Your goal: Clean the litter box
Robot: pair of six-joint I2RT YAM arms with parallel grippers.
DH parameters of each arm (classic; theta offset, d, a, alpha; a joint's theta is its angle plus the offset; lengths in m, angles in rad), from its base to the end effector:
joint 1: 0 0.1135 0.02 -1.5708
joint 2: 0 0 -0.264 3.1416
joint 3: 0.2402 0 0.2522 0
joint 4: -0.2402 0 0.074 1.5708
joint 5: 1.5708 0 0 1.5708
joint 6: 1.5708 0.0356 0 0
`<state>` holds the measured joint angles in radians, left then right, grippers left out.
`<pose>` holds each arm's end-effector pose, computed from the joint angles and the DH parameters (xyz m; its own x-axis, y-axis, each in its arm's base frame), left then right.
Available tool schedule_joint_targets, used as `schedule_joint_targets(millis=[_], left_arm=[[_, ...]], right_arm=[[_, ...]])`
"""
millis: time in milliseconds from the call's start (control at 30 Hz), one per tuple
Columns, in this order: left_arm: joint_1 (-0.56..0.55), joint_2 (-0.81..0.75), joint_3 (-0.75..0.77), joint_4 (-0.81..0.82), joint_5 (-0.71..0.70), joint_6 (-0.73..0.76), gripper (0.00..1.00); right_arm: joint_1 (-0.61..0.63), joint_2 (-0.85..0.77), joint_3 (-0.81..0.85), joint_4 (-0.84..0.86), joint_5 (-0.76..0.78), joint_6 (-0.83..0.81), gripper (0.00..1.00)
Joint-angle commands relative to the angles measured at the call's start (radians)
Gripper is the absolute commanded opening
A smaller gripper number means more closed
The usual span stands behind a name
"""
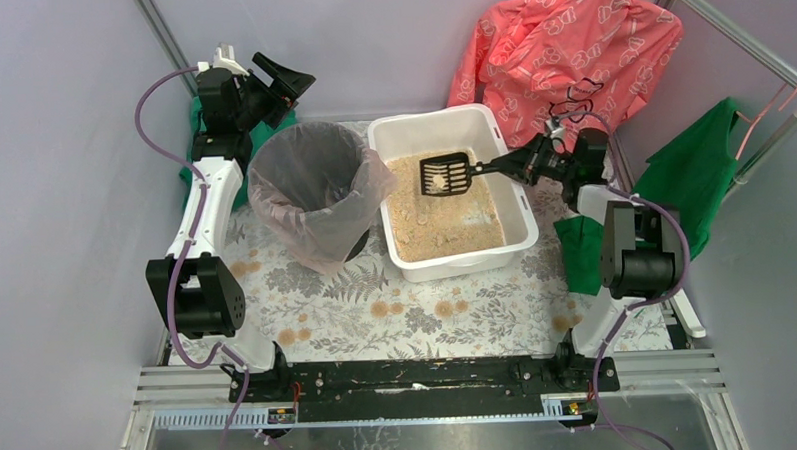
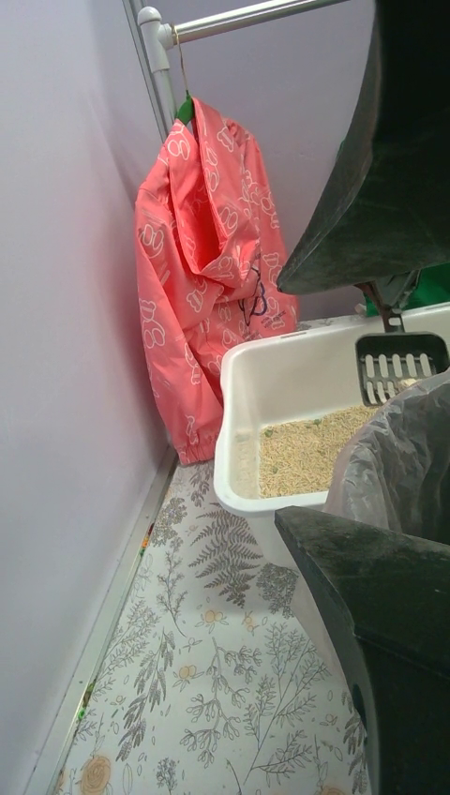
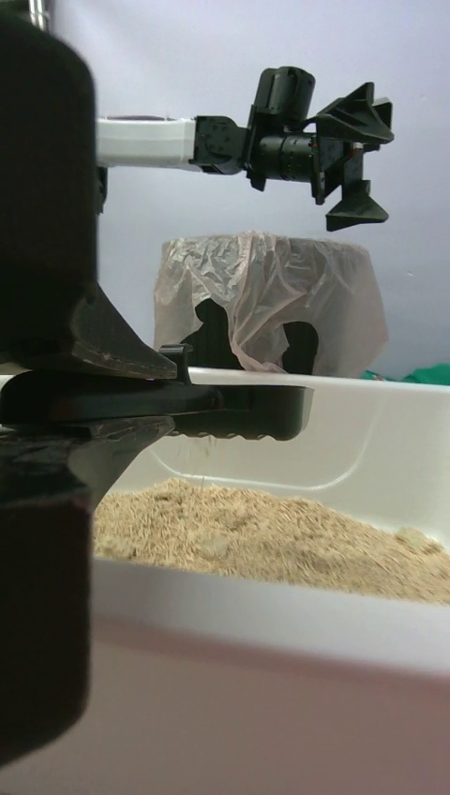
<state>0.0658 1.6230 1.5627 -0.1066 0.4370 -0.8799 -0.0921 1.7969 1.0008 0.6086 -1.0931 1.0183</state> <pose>0.3868 0.0104 0.4046 -0.3807 -0.7248 -0.5742 0.0997 0.5852 -0.8048 0.3835 -0.0037 0.2208 -0.8009 0.4670 -0.3747 -0.2758 0.2678 0.9232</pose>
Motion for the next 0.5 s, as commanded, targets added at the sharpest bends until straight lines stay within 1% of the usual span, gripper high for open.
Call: schedule_joint_targets(millis=[0, 33, 67, 100, 133, 233, 267, 300, 367, 467], left_arm=[[-0.002, -0.032, -0.007, 0.027, -0.006, 0.022, 0.91], [-0.002, -0.028, -0.012, 0.035, 0.0, 0.016, 0.91], [-0.002, -0.024, -0.017, 0.045, 0.006, 0.005, 0.91], [-0.002, -0.024, -0.018, 0.054, 0.01, -0.004, 0.91], [-0.003, -0.024, -0.016, 0.056, 0.011, -0.006, 0.91], [-0.002, -0.03, -0.011, 0.04, 0.007, 0.011, 0.91], [-0.002, -0.03, -0.012, 0.037, 0.004, 0.014, 0.91], [-0.002, -0.029, -0.017, 0.039, 0.005, 0.012, 0.91], [-0.002, -0.026, -0.026, 0.054, 0.016, -0.003, 0.91], [-0.002, -0.035, -0.027, 0.055, 0.016, 0.001, 0.91]], right_arm=[[0.011, -0.054, 0.033, -0.077, -0.013, -0.1, 0.0], [0.053, -0.056, 0.062, -0.151, -0.006, -0.155, 0.0], [0.077, -0.064, 0.089, -0.263, 0.012, -0.225, 0.0], [0.083, -0.078, 0.101, -0.303, 0.033, -0.267, 0.0], [0.069, -0.094, 0.089, -0.281, 0.05, -0.263, 0.0], [0.017, -0.104, 0.008, -0.102, 0.04, -0.114, 0.0], [0.024, -0.092, 0.011, -0.1, 0.03, -0.11, 0.0], [0.056, -0.08, 0.027, -0.122, 0.014, -0.125, 0.0], [0.078, -0.084, 0.051, -0.191, 0.021, -0.179, 0.0], [0.02, -0.108, 0.016, -0.136, 0.041, -0.132, 0.0]])
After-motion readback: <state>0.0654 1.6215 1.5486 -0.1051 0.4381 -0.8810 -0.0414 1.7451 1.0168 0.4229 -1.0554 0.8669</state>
